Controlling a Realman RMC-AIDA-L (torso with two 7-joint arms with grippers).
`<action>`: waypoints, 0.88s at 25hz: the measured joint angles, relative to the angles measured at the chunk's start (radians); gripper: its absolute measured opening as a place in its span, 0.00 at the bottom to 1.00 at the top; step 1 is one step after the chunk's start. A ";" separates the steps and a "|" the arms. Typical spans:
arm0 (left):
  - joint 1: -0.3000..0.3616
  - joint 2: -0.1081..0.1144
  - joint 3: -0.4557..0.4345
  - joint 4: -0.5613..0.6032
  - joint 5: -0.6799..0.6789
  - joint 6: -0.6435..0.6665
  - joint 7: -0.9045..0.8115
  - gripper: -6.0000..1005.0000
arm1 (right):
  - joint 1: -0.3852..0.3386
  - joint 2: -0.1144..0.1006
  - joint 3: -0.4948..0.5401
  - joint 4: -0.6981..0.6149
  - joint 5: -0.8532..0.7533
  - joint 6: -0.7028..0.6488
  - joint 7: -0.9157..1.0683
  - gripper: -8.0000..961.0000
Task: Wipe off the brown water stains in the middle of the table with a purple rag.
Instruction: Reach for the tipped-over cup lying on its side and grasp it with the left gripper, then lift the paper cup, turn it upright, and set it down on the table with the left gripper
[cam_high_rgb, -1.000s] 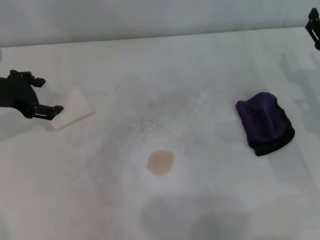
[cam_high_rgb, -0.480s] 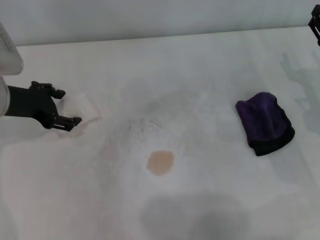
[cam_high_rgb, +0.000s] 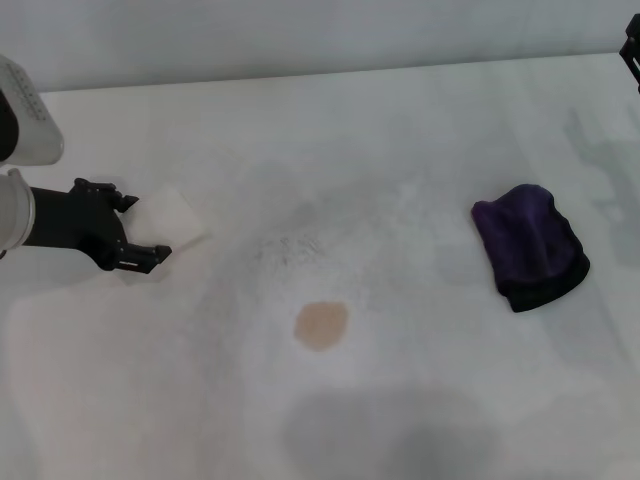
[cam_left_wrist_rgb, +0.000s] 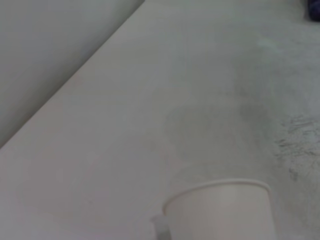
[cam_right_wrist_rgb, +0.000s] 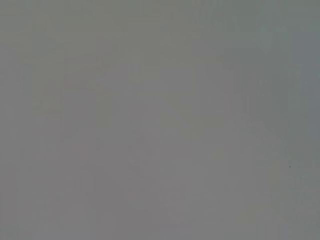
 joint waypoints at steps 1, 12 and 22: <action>0.001 -0.001 0.000 0.002 -0.001 0.000 0.000 0.86 | 0.000 0.000 0.000 0.000 0.000 0.000 0.000 0.91; 0.078 -0.026 0.009 0.133 -0.192 0.040 -0.001 0.71 | -0.002 -0.003 -0.025 -0.015 -0.009 0.012 0.000 0.91; 0.280 -0.026 0.011 0.111 -0.783 0.129 0.299 0.66 | -0.007 -0.003 -0.167 -0.078 -0.010 0.013 0.000 0.91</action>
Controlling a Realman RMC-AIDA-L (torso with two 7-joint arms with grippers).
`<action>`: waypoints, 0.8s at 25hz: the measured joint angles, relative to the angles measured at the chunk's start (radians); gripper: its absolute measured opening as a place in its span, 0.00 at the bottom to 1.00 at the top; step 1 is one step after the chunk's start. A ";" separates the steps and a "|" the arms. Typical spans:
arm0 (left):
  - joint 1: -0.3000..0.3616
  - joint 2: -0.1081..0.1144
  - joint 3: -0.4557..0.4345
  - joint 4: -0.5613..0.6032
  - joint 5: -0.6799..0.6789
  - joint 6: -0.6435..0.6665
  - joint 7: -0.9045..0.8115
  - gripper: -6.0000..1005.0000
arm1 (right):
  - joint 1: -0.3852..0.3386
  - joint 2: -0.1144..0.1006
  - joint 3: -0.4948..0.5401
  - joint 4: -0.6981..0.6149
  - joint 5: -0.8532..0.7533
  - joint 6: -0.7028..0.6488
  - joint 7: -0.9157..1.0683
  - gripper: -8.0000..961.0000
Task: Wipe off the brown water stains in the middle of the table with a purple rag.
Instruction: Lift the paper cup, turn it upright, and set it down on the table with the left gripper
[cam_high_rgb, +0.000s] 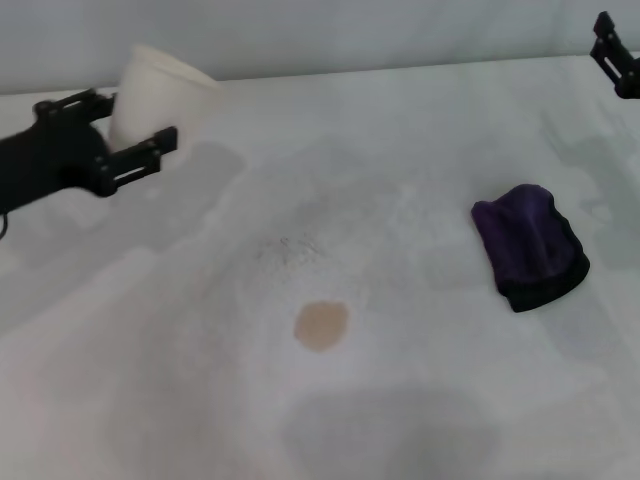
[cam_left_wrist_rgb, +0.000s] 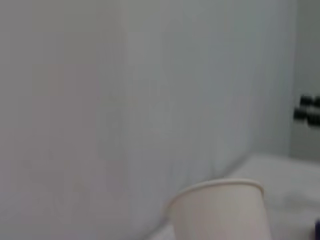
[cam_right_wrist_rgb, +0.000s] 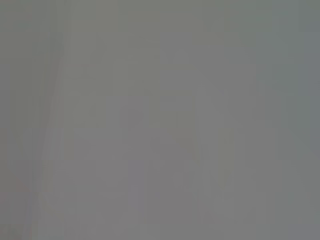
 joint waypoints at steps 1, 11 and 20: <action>0.015 0.000 0.000 -0.018 -0.038 0.011 0.036 0.66 | -0.002 0.000 -0.015 -0.006 0.000 0.000 0.000 0.91; 0.067 -0.003 0.022 -0.378 -0.203 0.099 0.444 0.66 | -0.029 0.002 -0.180 -0.037 0.000 0.000 0.000 0.91; 0.127 -0.007 0.017 -0.497 -0.222 0.048 0.593 0.66 | -0.071 0.005 -0.248 -0.037 0.000 0.032 0.000 0.91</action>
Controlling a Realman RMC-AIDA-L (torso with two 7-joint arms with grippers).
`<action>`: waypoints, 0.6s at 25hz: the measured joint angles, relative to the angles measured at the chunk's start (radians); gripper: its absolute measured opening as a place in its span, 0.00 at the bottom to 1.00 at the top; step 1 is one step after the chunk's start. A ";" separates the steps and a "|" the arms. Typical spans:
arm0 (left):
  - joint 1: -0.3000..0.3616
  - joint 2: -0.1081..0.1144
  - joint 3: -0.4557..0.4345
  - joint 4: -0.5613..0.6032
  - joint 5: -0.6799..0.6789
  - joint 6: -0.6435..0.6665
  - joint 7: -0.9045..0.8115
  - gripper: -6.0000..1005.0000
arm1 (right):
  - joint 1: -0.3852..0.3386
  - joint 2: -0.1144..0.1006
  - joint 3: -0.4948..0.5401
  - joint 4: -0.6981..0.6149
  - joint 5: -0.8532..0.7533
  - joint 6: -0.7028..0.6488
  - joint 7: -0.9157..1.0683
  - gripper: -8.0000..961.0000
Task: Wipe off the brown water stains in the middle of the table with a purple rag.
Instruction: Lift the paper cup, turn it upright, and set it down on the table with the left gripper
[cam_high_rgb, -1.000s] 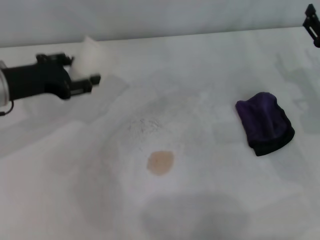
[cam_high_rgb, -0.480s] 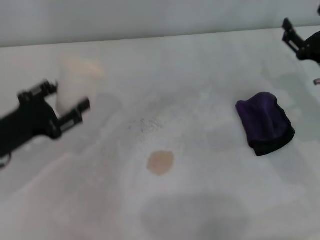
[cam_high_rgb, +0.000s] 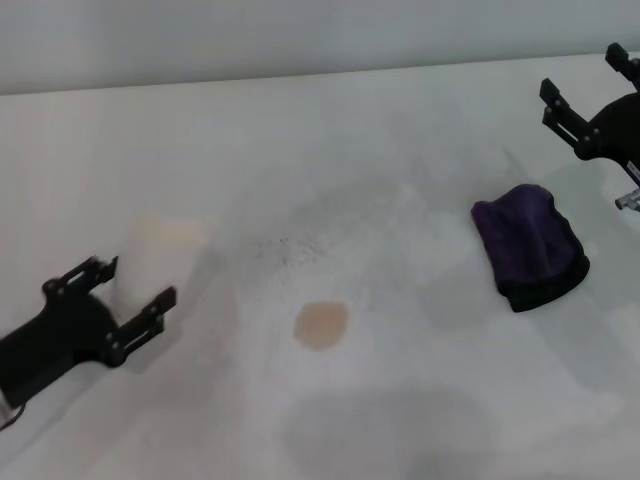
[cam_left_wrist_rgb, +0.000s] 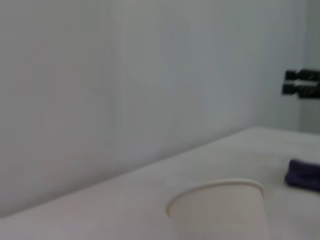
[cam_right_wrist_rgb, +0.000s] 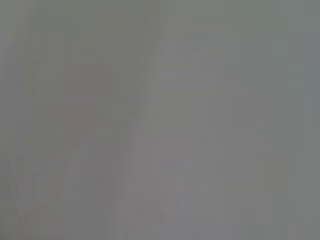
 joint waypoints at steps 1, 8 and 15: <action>0.009 -0.001 0.000 0.000 -0.004 -0.005 0.015 0.66 | -0.005 0.000 -0.001 0.001 0.000 0.003 0.000 0.91; 0.042 0.000 0.006 -0.008 -0.003 -0.021 0.071 0.66 | -0.010 -0.001 -0.002 0.000 0.000 0.006 0.000 0.91; 0.054 -0.002 0.008 -0.046 -0.003 -0.025 0.112 0.66 | -0.009 -0.005 -0.004 -0.002 0.000 0.001 0.000 0.91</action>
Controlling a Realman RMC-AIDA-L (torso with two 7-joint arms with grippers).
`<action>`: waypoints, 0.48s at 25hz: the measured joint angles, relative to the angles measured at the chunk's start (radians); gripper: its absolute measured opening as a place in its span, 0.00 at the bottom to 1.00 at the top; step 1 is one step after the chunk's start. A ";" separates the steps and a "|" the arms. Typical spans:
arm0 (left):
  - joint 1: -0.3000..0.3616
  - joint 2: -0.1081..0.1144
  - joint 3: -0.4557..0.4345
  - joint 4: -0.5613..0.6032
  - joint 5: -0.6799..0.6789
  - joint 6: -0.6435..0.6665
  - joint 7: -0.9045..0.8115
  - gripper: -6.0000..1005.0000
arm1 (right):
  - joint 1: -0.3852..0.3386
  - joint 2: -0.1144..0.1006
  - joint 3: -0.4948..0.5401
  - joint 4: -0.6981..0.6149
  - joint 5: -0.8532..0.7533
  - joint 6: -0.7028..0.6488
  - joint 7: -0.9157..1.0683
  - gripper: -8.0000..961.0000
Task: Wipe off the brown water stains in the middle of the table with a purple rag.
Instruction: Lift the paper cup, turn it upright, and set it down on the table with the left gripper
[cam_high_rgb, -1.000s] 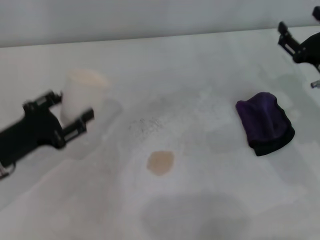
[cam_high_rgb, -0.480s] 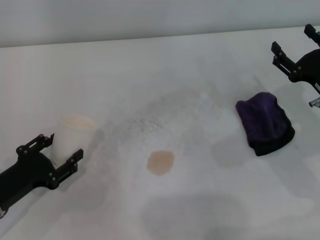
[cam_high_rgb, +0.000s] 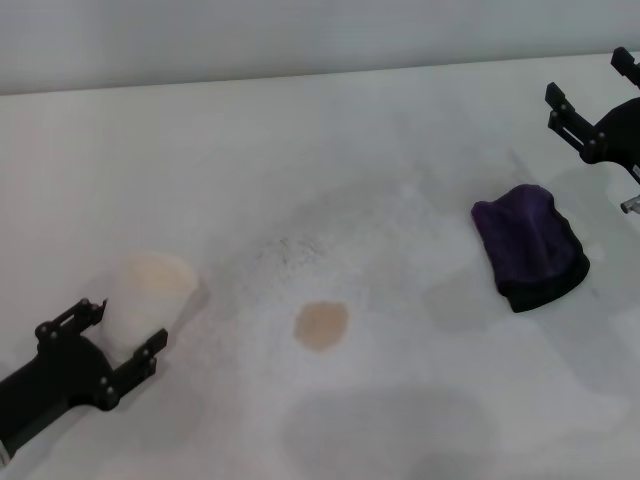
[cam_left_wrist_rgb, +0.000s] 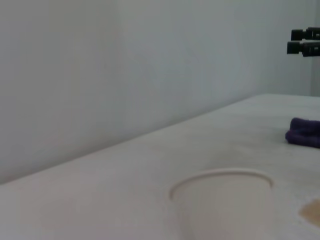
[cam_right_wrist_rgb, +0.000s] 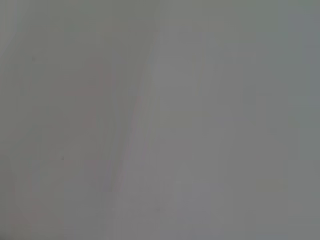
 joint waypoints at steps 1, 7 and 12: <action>0.004 0.000 0.000 -0.005 0.001 -0.002 0.004 0.66 | 0.001 0.000 -0.001 -0.001 0.000 -0.002 0.000 0.91; 0.039 -0.003 0.003 -0.010 -0.001 -0.007 0.026 0.66 | 0.003 -0.001 -0.009 -0.014 0.000 -0.013 0.000 0.91; 0.055 -0.005 0.003 -0.011 -0.013 0.001 0.062 0.66 | 0.000 -0.001 -0.010 -0.014 0.000 -0.021 -0.001 0.91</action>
